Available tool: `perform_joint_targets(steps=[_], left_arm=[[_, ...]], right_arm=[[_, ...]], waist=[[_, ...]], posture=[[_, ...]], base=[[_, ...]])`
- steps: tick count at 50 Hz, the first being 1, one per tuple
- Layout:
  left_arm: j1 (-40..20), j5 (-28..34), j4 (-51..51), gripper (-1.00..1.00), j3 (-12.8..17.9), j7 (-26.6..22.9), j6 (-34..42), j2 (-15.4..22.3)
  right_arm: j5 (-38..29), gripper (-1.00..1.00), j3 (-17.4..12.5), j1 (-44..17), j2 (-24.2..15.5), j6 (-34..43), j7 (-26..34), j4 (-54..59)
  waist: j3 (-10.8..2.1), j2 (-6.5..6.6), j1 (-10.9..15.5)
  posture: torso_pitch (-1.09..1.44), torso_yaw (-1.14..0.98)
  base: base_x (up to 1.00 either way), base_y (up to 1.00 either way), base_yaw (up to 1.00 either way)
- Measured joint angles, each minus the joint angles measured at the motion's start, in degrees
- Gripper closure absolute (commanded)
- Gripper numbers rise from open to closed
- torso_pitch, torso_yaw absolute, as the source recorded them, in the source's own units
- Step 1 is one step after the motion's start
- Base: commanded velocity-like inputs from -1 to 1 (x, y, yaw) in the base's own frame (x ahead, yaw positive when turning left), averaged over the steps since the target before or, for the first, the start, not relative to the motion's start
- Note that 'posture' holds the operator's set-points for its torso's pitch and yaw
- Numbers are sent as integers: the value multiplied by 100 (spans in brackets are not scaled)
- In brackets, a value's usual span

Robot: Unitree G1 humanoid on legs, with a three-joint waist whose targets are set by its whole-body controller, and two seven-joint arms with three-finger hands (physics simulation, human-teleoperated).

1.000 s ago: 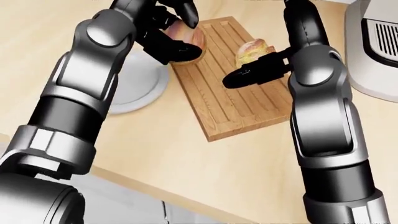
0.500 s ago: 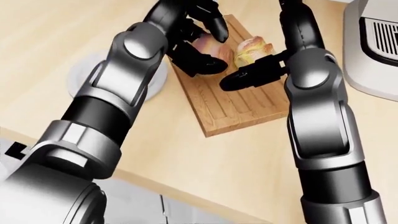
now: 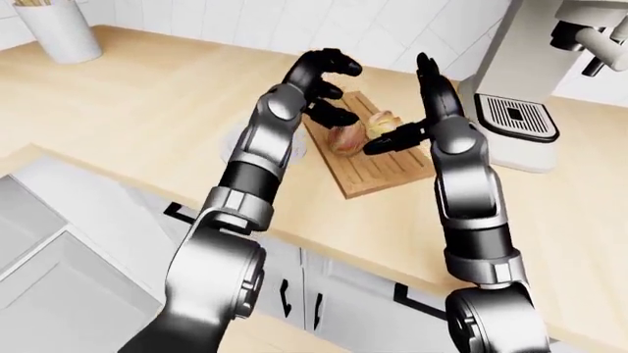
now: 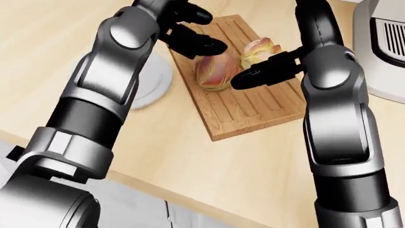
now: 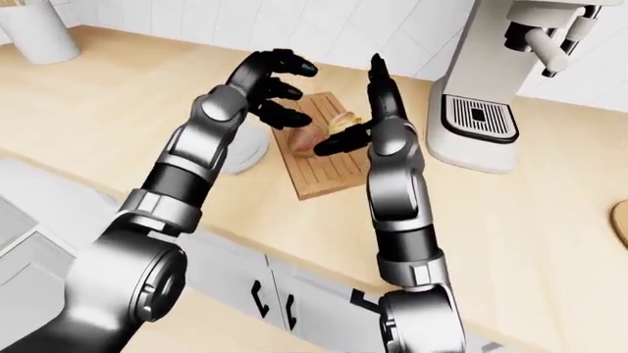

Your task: Place all breads on the cutting board.

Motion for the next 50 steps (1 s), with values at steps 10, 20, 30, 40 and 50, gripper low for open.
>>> perform_joint_targets(steps=[10,20,30,40,50], left_arm=[[1051,20,-2085,-21,72,-443,772,409],[2725,192,-5494,-25,162,-1185,2044,698],[3350,12,-7184,-100,666,-1501,2950,1129],[4100,-787,-8419,-100,1512,-1278,3770,1673],[5030,-2019,-9908,-100,2694,-921,4471,1993]], right_arm=[[-261,-100,42,329,-122,577,529,-1165],[-721,-100,-90,936,-394,1518,1565,-3080],[-1296,-100,-470,1560,-1259,2530,2758,-5008],[-1320,-100,-1977,2312,-1790,3054,3591,-6201],[-1261,-100,-4688,2689,-1569,2347,5073,-6419]], waist=[[10,41,6],[34,31,18],[75,35,59],[67,64,44],[126,94,1]], posture=[[0,0],[0,0],[0,0],[0,0],[0,0]], base=[[0,0,0],[0,0,0],[0,0,0],[0,0,0],[0,0,0]])
